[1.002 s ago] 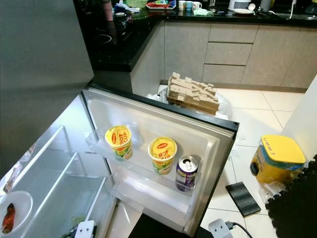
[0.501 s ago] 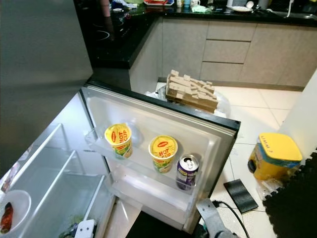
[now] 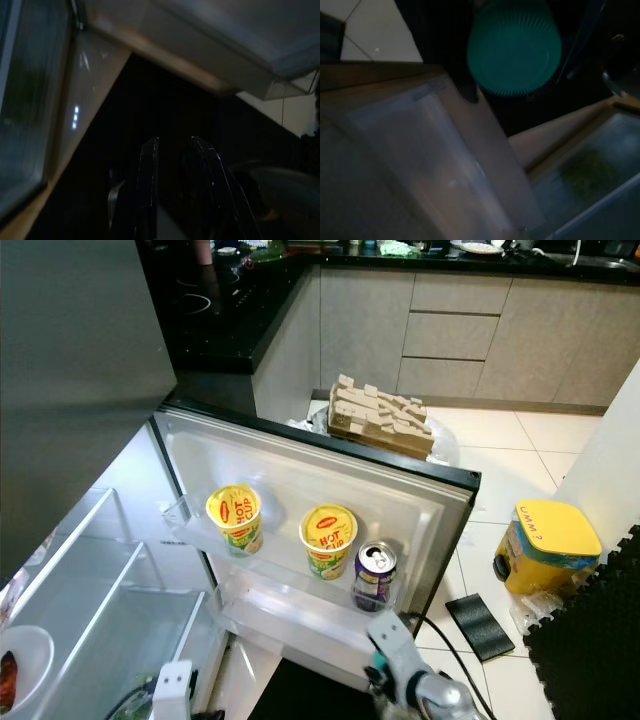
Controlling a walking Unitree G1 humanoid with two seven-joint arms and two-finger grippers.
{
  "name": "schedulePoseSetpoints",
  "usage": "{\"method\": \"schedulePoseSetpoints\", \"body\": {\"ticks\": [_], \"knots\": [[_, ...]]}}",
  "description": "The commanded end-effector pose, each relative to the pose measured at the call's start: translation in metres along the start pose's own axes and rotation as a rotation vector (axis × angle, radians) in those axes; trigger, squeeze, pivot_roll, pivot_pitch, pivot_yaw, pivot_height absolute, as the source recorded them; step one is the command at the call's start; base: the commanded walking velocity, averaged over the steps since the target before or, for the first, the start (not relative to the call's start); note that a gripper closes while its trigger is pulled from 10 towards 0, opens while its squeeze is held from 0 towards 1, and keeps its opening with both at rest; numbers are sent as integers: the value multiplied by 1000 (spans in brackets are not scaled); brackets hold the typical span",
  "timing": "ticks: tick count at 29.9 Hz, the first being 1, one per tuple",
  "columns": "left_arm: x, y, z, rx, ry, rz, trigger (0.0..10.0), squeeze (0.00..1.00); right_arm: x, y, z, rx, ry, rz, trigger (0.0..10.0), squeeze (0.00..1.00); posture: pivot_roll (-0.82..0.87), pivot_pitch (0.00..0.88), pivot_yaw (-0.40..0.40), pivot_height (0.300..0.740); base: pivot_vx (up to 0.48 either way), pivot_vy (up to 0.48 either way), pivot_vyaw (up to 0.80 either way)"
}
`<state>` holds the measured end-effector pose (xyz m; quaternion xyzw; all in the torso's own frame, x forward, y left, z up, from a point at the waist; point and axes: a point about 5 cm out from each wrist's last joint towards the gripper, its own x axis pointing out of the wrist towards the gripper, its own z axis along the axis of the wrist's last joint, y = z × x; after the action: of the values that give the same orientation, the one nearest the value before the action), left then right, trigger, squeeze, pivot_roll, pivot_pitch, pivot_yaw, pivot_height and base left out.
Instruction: Restocking fridge
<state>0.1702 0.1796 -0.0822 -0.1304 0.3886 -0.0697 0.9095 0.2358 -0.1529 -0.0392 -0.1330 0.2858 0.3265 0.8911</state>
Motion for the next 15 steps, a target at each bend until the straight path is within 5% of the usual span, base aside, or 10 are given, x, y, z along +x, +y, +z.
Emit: {"method": "schedulePoseSetpoints", "body": {"ticks": [1, 6, 8, 15], "knots": [[-3, 7, 1, 8, 2, 13, 10000, 0, 3, -1, 10, -50, -24, 10, 10000, 0, -45, 0, -13, 740, 0, 0, 0], [-2, 5, 1, 18, 5, 3, 10000, 0, -2, -2, -7, -117, 92, 3, 10000, 0, -45, 0, -13, 740, 0, 0, 0], [-3, 4, -3, 20, 14, 0, 10000, 0, -9, 2, -25, -237, 205, 46, 10000, 0, -47, 0, -11, 740, 0, 0, 0], [-5, 4, -9, 26, 34, -3, 10000, 0, -10, 10, -31, -296, 235, 145, 10000, 0, -47, 0, -11, 740, 0, 0, 0]]}}
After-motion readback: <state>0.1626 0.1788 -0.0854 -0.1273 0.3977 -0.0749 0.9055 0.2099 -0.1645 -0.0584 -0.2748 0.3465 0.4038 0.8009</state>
